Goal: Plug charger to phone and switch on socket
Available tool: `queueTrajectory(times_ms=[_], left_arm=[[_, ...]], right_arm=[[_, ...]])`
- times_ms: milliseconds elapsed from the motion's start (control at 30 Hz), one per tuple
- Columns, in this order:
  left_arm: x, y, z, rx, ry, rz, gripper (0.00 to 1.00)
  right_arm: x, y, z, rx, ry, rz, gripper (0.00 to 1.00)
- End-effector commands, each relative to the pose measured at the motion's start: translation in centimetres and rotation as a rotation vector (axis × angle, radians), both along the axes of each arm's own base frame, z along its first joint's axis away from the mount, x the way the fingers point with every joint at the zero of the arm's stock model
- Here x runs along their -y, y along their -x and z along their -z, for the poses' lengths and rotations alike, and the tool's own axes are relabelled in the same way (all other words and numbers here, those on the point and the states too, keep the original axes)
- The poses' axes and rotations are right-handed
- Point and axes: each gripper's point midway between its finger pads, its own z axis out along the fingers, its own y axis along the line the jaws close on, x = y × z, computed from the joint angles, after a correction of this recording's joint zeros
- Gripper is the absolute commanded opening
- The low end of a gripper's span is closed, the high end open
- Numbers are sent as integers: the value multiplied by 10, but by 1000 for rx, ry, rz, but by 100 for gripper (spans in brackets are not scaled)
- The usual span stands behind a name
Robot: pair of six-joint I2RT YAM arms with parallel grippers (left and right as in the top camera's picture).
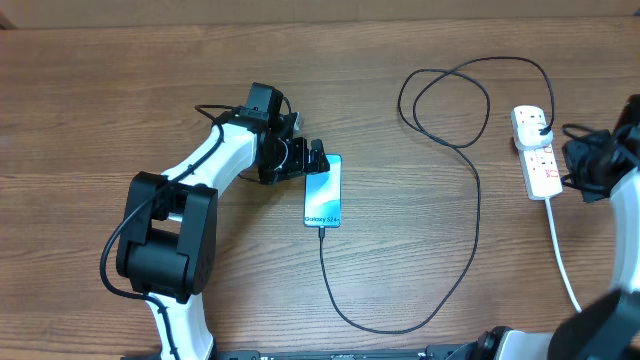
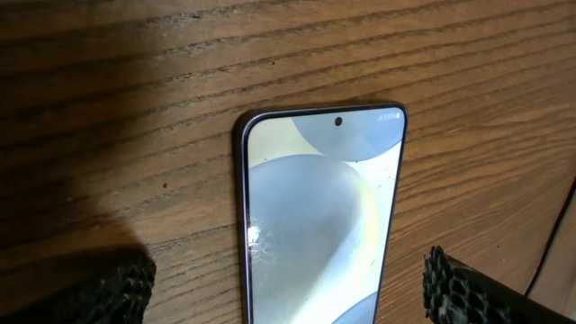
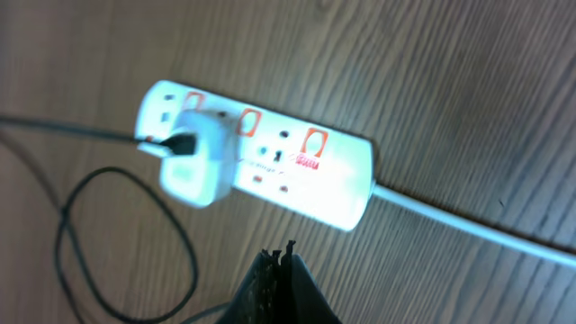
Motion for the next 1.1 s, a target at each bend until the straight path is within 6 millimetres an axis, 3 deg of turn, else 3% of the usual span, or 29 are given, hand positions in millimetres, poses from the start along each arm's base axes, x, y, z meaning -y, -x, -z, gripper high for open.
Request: queueTrajectory(times_ms=[0, 100, 200, 400, 600, 800, 1067], left_arm=[[-32, 22, 52, -116, -157, -29, 100], [-38, 23, 33, -108, -180, -30, 100], [-51, 24, 2, -36, -277, -31, 100], [-57, 32, -108, 246, -377, -39, 100], [-73, 78, -221, 578, -478, -78, 100], [-92, 129, -269, 701, -432, -91, 100], [-100, 145, -292, 775, -373, -120, 100]], right_arm=[[17, -21, 3, 3, -40, -30, 4], [24, -27, 16, -37, -47, -54, 4], [28, -32, 26, -52, -44, -56, 4], [35, -41, 36, -44, -29, -62, 4], [39, -49, 42, -29, -15, -74, 4], [42, -55, 54, -32, -19, -76, 4], [45, -59, 57, -23, -15, -76, 4]])
